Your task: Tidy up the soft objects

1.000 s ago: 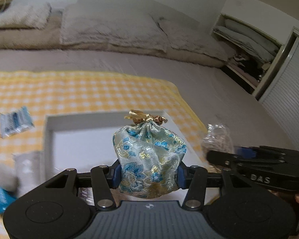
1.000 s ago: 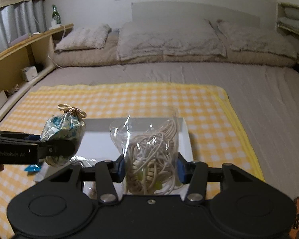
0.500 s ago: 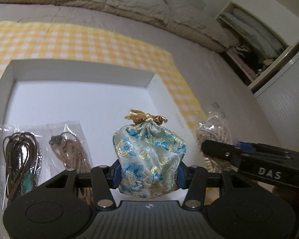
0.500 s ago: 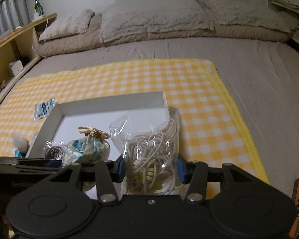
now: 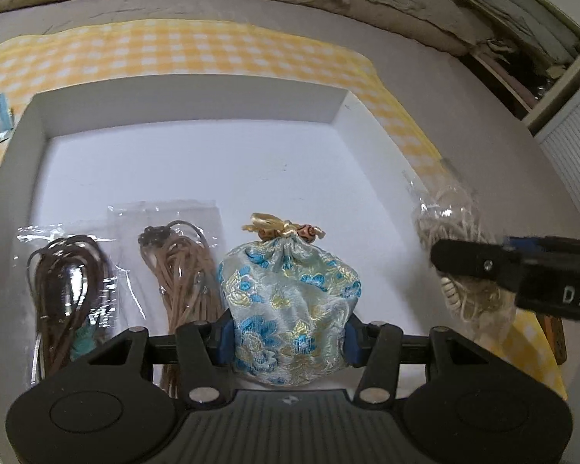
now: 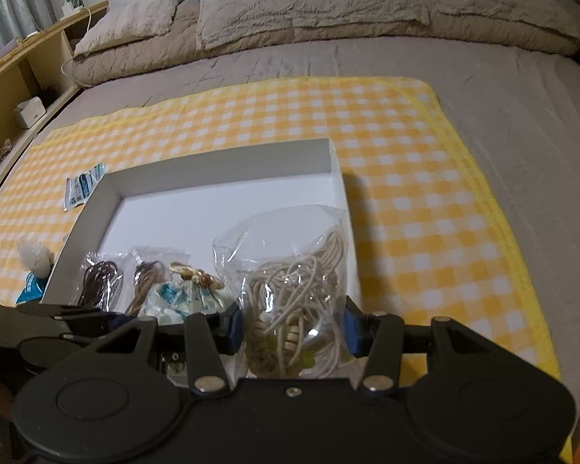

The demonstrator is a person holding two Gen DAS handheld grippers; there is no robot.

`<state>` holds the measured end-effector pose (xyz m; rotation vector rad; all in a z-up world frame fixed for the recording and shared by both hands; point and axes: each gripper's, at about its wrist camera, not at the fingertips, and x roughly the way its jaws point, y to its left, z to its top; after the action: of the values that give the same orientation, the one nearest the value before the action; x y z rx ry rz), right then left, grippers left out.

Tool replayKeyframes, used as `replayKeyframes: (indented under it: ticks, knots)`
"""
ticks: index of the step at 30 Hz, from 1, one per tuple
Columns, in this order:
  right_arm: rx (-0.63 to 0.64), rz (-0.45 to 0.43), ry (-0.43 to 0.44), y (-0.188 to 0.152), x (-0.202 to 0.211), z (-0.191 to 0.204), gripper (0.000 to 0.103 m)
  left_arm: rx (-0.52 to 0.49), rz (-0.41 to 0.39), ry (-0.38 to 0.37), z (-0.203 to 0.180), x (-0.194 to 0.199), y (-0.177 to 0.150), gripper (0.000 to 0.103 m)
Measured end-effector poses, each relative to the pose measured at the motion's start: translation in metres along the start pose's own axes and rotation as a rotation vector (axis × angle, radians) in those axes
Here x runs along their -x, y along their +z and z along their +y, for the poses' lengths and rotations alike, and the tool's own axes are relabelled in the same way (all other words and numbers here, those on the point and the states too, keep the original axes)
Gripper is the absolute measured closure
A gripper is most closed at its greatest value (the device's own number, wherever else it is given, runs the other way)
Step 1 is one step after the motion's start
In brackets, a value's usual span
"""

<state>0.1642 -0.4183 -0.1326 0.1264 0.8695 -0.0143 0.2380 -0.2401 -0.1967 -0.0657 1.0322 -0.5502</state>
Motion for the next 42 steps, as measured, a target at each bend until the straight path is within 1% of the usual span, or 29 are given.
replayKeyframes:
  ticks: [2, 3, 4, 6, 8, 10, 12, 13, 16, 20, 23, 28, 31, 35, 42]
  knots:
    - [0.011, 0.007, -0.007, 0.0, -0.003, 0.004, 0.053, -0.001, -0.003, -0.005, 0.0, 0.002, 0.001, 0.048]
    - [0.016, 0.009, -0.006, 0.0, -0.004, 0.005, 0.053, -0.001, -0.006, -0.013, 0.0, 0.004, 0.001, 0.044]
    - [0.019, 0.013, -0.003, 0.0, -0.005, 0.007, 0.052, -0.003, -0.011, -0.015, -0.001, 0.007, -0.001, 0.038]
    - [0.022, 0.023, 0.002, 0.0, -0.006, 0.008, 0.05, -0.021, -0.018, -0.021, -0.003, 0.011, -0.003, 0.033]
    - [0.023, 0.036, 0.001, 0.0, -0.007, 0.01, 0.046, -0.042, -0.012, -0.024, -0.005, 0.014, -0.004, 0.03]
    - [0.009, 0.037, -0.003, 0.0, -0.006, 0.01, 0.038, -0.051, -0.011, -0.027, -0.006, 0.017, -0.006, 0.027]
    - [-0.011, 0.036, -0.002, 0.001, -0.003, 0.009, 0.031, -0.059, -0.01, -0.026, -0.006, 0.02, -0.007, 0.027]
    - [-0.024, 0.036, 0.001, 0.001, -0.001, 0.008, 0.03, -0.064, -0.01, -0.025, -0.006, 0.022, -0.008, 0.026]
    - [-0.043, 0.039, 0.004, 0.001, 0.002, 0.007, 0.03, -0.072, -0.013, -0.02, -0.004, 0.027, -0.011, 0.024]
    - [-0.04, 0.045, -0.012, -0.001, 0.004, 0.007, 0.03, -0.08, -0.015, -0.013, -0.005, 0.031, -0.012, 0.021]
    - [-0.041, 0.047, -0.007, -0.003, 0.007, 0.008, 0.025, -0.093, -0.019, -0.004, -0.006, 0.036, -0.013, 0.02]
    - [-0.027, 0.023, -0.008, -0.006, 0.019, 0.012, 0.022, -0.111, -0.035, -0.002, -0.008, 0.049, -0.016, 0.018]
    - [-0.017, 0.002, -0.014, -0.007, 0.027, 0.015, 0.021, -0.127, -0.054, -0.003, -0.009, 0.061, -0.019, 0.015]
    - [-0.013, -0.027, -0.018, -0.008, 0.04, 0.017, 0.021, -0.131, -0.071, 0.003, -0.006, 0.076, -0.022, 0.014]
    - [-0.021, -0.07, -0.029, -0.013, 0.058, 0.019, 0.021, -0.16, -0.132, 0.005, -0.005, 0.104, -0.026, 0.008]
